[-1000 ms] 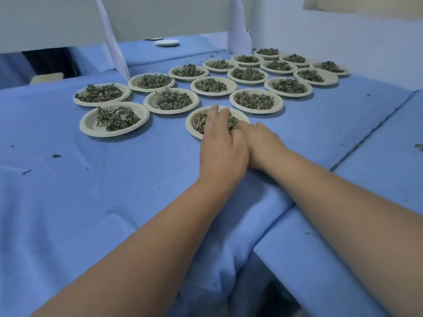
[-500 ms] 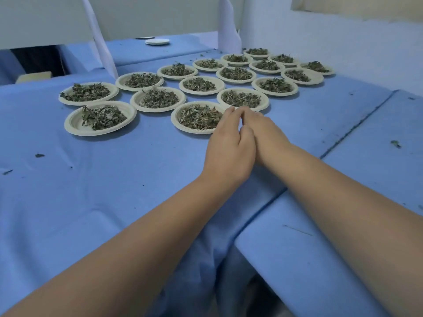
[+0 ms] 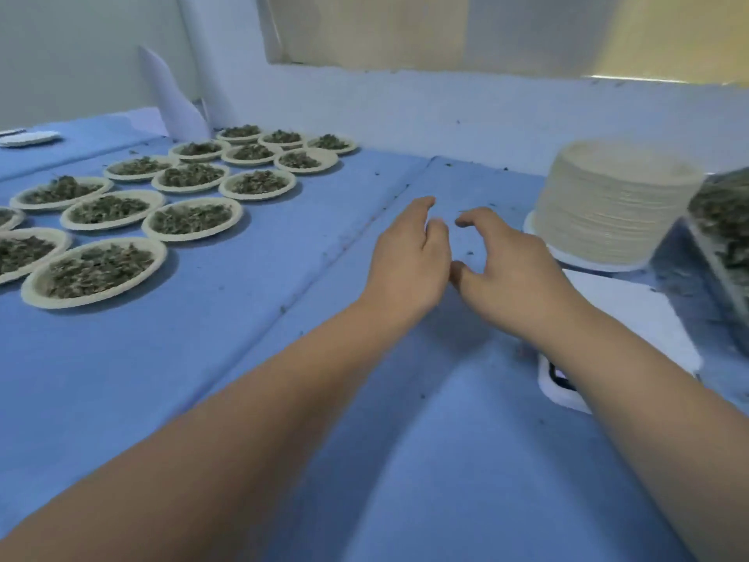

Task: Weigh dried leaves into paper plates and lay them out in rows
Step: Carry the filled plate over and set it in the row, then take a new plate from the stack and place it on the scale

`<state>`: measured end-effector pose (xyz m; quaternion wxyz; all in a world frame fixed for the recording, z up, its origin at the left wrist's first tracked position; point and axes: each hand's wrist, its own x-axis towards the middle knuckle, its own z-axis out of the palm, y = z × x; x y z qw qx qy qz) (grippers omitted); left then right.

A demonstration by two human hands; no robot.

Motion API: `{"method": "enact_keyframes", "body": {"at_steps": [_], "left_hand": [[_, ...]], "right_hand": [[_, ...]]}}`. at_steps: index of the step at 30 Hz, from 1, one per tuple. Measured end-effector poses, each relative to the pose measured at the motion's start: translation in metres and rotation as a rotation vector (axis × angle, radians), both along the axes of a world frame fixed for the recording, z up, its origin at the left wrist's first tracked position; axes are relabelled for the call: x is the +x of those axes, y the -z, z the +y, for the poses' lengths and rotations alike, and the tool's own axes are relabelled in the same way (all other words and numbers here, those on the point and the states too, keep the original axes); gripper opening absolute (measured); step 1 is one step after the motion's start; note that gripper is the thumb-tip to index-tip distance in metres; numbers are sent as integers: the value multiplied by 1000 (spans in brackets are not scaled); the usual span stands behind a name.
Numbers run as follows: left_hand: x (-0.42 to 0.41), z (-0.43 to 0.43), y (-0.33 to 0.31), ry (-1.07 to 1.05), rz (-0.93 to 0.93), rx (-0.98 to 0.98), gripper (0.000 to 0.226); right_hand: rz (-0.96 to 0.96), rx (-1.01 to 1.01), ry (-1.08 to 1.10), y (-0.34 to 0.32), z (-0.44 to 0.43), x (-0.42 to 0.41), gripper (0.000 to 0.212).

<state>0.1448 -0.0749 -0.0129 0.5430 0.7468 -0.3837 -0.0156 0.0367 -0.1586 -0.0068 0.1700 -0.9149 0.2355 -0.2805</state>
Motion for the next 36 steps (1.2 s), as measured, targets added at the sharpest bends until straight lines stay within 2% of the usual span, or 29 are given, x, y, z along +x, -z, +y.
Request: {"method": "enact_keyframes", "body": {"at_steps": [5, 10, 13, 15, 17, 23, 30, 36], "left_hand": [[-35, -91, -28, 107, -129, -12, 45], [-64, -153, -58, 190, -460, 87, 58], [-76, -181, -67, 222, -640, 267, 57], [-81, -194, -66, 210, -805, 432, 47], [-83, -201, -64, 187, -946, 517, 38], [-78, -209, -64, 212, -1171, 558, 36], [-74, -208, -69, 240, -1383, 623, 66], [-82, -209, -75, 305, -1397, 615, 77]], "right_hand": [[-21, -103, 266, 18, -57, -130, 39], [6, -87, 484, 24, -107, -191, 39], [76, -105, 565, 36, -119, -200, 32], [168, -152, 639, 38, -122, -200, 25], [216, -182, 682, 38, -123, -200, 24], [285, -200, 688, 40, -123, -199, 18], [274, -179, 698, 40, -122, -198, 19], [263, -195, 699, 42, -125, -198, 18]]}}
